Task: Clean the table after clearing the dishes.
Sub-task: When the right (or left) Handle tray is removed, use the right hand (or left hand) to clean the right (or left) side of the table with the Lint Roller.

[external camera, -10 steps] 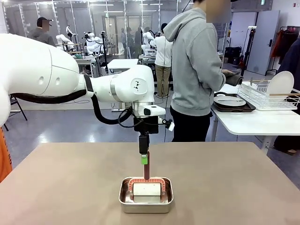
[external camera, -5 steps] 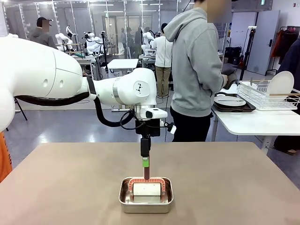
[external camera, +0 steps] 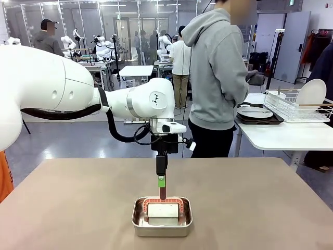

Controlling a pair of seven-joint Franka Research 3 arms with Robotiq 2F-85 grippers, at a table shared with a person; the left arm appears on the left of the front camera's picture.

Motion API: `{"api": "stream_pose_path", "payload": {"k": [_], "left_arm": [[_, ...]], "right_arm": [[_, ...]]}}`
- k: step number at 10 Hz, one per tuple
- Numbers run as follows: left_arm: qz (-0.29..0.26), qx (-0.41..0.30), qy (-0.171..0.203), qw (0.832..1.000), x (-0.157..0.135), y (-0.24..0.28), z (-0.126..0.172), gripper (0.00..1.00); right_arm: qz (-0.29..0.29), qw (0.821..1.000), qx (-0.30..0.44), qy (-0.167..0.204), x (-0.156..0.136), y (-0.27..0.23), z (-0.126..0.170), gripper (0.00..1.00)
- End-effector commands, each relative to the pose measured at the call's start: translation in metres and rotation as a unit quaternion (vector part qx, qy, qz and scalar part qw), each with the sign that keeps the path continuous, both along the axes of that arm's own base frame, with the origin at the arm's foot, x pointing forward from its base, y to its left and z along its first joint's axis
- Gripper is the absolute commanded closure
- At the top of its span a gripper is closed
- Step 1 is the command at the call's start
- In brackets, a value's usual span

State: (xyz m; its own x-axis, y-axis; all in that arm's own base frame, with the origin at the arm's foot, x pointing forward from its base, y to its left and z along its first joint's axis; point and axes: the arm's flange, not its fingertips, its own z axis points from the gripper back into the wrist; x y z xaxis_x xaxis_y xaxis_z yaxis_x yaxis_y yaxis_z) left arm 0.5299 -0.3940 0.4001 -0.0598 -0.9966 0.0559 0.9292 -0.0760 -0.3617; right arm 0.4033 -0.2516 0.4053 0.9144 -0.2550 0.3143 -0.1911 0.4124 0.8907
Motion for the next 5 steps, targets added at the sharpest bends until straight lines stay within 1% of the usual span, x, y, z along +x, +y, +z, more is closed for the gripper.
{"api": "stream_pose_path", "payload": {"k": [1,2,3,4,5], "left_arm": [[-0.008,0.004,0.010,1.000,0.0026,-0.0033,0.0008,0.05],[0.000,0.008,0.019,1.000,0.0032,-0.0026,0.0012,0.19],[-0.003,0.006,0.016,1.000,0.0035,-0.0026,0.0010,0.24],[-0.005,0.007,0.019,1.000,0.0033,-0.0032,0.0019,0.23],[-0.007,0.007,0.019,1.000,0.0034,-0.0038,0.0004,0.43]], "right_arm": [[0.002,1.000,0.002,-0.007,-0.0017,0.0004,0.0025,0.00],[0.002,1.000,0.002,-0.007,-0.0017,0.0004,0.0025,0.00],[0.002,1.000,0.002,-0.007,-0.0017,0.0004,0.0025,0.00],[0.002,1.000,0.002,-0.007,-0.0017,0.0004,0.0025,0.00],[0.002,1.000,0.002,-0.007,-0.0017,0.0004,0.0025,0.00]]}}
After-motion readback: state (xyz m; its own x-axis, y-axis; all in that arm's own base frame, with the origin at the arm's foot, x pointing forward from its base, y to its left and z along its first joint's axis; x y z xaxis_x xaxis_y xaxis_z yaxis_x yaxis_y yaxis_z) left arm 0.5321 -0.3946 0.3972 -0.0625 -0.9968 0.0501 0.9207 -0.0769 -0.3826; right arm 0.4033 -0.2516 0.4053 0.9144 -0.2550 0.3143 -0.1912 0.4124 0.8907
